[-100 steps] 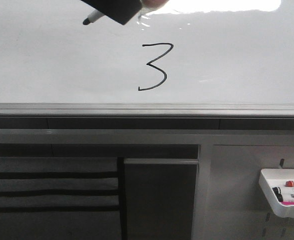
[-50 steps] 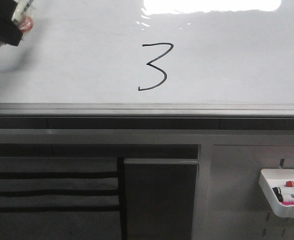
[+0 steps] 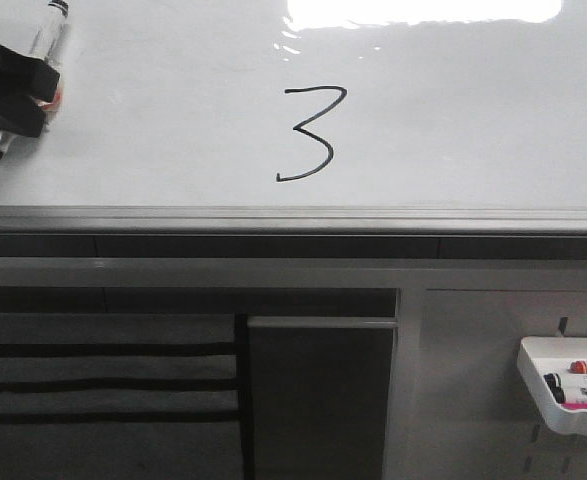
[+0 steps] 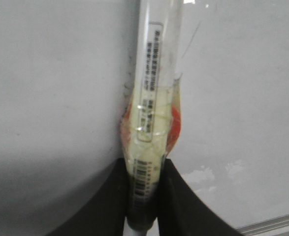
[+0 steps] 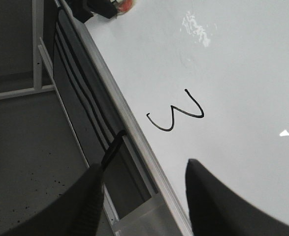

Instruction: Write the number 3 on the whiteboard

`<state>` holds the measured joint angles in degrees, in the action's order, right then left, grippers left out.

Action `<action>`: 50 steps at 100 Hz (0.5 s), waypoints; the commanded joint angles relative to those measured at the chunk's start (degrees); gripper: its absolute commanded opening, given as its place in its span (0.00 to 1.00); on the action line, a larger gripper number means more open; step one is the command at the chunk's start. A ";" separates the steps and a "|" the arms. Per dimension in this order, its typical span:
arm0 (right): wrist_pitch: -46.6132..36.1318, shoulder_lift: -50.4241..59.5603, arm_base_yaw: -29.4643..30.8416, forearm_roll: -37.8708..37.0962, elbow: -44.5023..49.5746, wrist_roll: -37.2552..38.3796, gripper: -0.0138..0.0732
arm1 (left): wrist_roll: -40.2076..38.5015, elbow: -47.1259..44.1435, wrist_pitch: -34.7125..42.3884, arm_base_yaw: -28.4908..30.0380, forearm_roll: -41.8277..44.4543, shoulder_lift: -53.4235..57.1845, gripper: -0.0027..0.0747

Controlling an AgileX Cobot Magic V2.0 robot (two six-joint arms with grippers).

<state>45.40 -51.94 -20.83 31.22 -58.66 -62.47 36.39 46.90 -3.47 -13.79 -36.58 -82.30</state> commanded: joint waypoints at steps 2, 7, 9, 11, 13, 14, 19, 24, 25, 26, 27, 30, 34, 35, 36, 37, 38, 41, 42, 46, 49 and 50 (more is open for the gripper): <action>-2.62 0.17 0.34 1.23 -1.20 0.04 0.54 | -0.61 1.62 3.15 0.21 -0.99 0.56 0.05; -2.62 0.17 0.34 1.30 -1.20 0.04 0.54 | -0.61 1.62 2.90 0.21 -0.99 0.56 0.11; -2.62 0.17 0.34 1.30 -1.20 0.04 0.54 | -0.61 1.62 2.92 0.21 -0.99 0.56 0.15; -2.62 0.17 0.34 1.30 -1.20 0.04 0.54 | -0.61 1.62 2.92 0.21 -0.99 0.56 0.19; -2.62 0.17 0.34 1.30 -1.20 0.04 0.54 | -0.61 1.62 2.92 0.21 -0.99 0.56 0.23; -2.62 0.17 0.34 1.30 -1.20 0.04 0.54 | -0.61 1.62 2.92 0.21 -0.99 0.56 0.25; -2.62 0.17 0.34 1.30 -1.20 0.30 0.54 | -0.61 1.62 2.92 0.21 -0.88 0.68 0.35; -2.62 0.17 0.34 1.30 -1.20 0.30 0.54 | -0.61 1.62 2.69 0.33 -0.68 0.98 0.45; -2.62 0.17 0.34 1.30 -1.20 0.41 0.54 | -0.61 1.62 2.68 0.27 -0.56 1.11 0.48; -2.62 0.17 0.34 1.30 -1.20 0.39 0.54 | -0.61 1.62 2.58 0.36 -0.36 1.41 0.50; -2.62 0.17 0.34 1.30 -1.20 0.59 0.54 | -0.61 1.62 2.42 0.36 -0.36 1.54 0.51; -2.62 0.17 0.34 0.89 -1.20 1.85 0.54 | -0.61 1.62 1.85 0.48 0.12 2.32 0.55; -2.62 0.17 0.34 0.00 -1.20 4.43 0.54 | -0.61 1.62 0.64 0.72 0.68 3.36 0.58; -2.62 0.17 0.34 -0.28 -1.20 5.13 0.54 | -0.61 1.62 0.07 0.86 1.04 3.62 0.58; -2.62 0.17 0.34 -0.90 -1.20 6.63 0.54 | -0.61 1.62 -0.62 1.00 1.52 4.13 0.58; -2.62 0.29 0.34 -1.30 -1.20 7.46 0.54 | -0.61 1.62 -0.62 1.12 1.81 4.42 0.58; -2.62 0.41 0.34 -2.28 -1.20 9.24 0.54 | -0.61 1.62 -1.85 1.31 2.39 5.02 0.58; -2.62 0.66 0.34 -4.83 -1.20 13.00 0.54 | -0.61 1.62 -3.80 1.71 3.47 6.27 0.58; -2.47 0.83 0.34 -6.31 -1.20 15.04 0.54 | -0.61 1.62 -4.30 1.98 4.08 6.94 0.58; -2.17 1.11 0.42 -10.25 -1.20 20.89 0.54 | -0.61 1.62 -6.99 2.51 5.49 8.79 0.58; -1.55 1.56 0.69 -14.07 -1.20 27.08 0.54 | -0.61 1.62 -10.02 3.11 7.11 10.83 0.58; -1.13 1.57 0.90 -14.80 -1.20 28.25 0.54 | -0.61 1.62 -11.26 3.23 7.43 11.24 0.58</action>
<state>45.97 -51.72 -20.78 23.78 -58.66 -46.68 36.39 46.90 -10.80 -11.79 -32.56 -77.23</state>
